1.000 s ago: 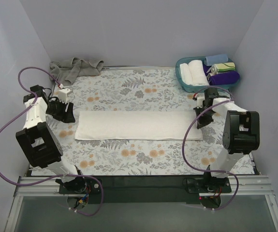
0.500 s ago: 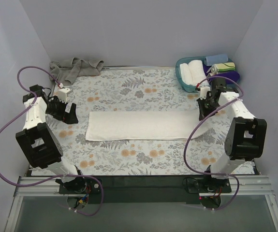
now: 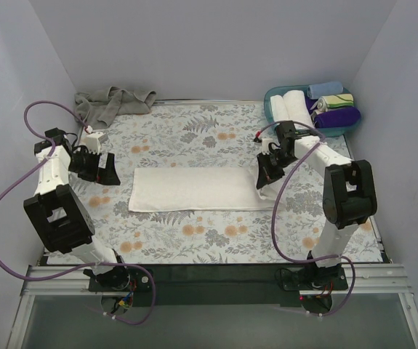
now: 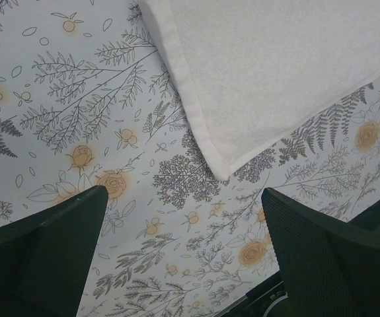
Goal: Roll the towels
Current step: Fold the towel
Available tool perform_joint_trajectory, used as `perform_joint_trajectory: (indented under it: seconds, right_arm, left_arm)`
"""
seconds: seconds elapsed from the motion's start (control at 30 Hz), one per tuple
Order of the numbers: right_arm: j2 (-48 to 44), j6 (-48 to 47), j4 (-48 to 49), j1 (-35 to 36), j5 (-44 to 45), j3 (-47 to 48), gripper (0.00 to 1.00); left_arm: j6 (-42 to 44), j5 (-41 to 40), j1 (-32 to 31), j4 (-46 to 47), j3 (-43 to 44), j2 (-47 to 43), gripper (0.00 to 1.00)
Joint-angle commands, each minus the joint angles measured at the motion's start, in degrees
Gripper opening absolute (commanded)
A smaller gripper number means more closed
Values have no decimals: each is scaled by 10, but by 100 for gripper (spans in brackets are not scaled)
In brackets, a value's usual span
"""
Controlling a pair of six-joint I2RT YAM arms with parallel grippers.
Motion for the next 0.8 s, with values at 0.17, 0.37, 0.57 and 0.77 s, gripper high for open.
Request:
perform_joint_trajectory:
  seconds: [0.17, 0.37, 0.57, 0.77]
  right_arm:
    - [29, 116, 108, 62, -66, 12, 1]
    - [51, 154, 146, 85, -55, 27, 1]
    - [81, 163, 146, 93, -60, 49, 1]
    - [89, 165, 148, 104, -65, 36, 1]
  left_arm:
    - [-43, -19, 2, 19, 6, -32, 98]
    - [-31, -29, 1, 14, 3, -37, 98]
    - [-27, -38, 2, 13, 6, -32, 98]
    - [-26, -33, 2, 21, 1, -32, 98]
